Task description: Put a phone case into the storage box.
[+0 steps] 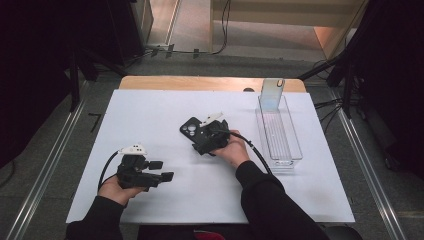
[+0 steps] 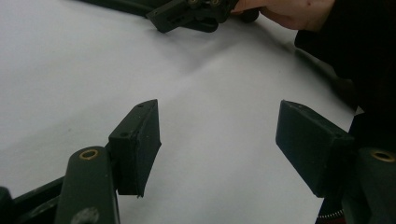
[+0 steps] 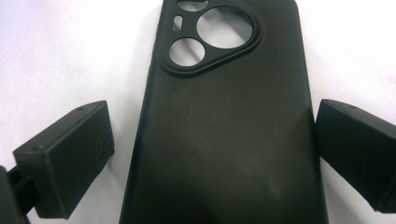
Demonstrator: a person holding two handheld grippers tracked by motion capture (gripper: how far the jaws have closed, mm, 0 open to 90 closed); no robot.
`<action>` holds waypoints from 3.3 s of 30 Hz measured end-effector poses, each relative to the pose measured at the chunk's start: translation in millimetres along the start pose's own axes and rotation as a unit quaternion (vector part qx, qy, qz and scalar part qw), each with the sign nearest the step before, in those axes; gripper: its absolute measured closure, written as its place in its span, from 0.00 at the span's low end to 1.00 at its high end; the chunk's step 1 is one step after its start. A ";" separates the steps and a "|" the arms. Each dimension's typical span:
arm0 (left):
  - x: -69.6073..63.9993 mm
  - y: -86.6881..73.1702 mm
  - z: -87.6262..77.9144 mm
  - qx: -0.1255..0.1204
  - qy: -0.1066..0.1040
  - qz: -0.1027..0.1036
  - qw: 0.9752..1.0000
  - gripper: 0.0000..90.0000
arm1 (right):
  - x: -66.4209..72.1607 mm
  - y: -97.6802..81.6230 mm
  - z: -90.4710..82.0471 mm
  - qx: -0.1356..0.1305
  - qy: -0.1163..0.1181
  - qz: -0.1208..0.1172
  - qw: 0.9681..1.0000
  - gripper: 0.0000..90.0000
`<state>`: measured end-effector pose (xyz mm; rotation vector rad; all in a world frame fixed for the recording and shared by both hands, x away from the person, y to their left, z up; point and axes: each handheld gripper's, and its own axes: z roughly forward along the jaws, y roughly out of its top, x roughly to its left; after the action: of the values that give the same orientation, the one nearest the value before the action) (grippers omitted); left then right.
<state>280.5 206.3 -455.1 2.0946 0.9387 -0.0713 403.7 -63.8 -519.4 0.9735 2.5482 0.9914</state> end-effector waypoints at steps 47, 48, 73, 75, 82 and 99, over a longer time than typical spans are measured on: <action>-4.4 13.8 6.7 -0.008 -0.024 -0.028 0.999 0.34 | 3.9 -13.0 -108.2 -0.054 0.036 0.085 0.994 0.15; -5.0 15.3 7.1 -0.009 -0.026 -0.030 0.999 0.34 | 4.4 -15.6 -110.4 -0.056 0.034 0.087 0.994 0.15; -20.2 66.5 21.0 0.013 -0.021 -0.066 0.998 0.31 | 40.4 -46.8 -115.6 -0.070 0.014 0.173 0.982 0.15; -20.7 71.9 22.7 0.015 -0.015 -0.066 0.998 0.31 | 42.1 -47.1 -113.8 -0.071 0.013 0.182 0.981 0.15; -19.2 86.7 30.2 0.010 -0.004 -0.068 0.998 0.31 | 46.8 -48.3 -112.2 -0.085 0.009 0.205 0.975 0.15; 1.5 100.8 46.1 0.006 0.022 -0.124 0.992 0.31 | 61.5 -47.9 -94.4 -0.128 0.029 0.254 0.958 0.15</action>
<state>358.3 135.9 -419.5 1.9875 1.2257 -0.1599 292.7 -97.7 -480.5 1.5727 2.1698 1.4559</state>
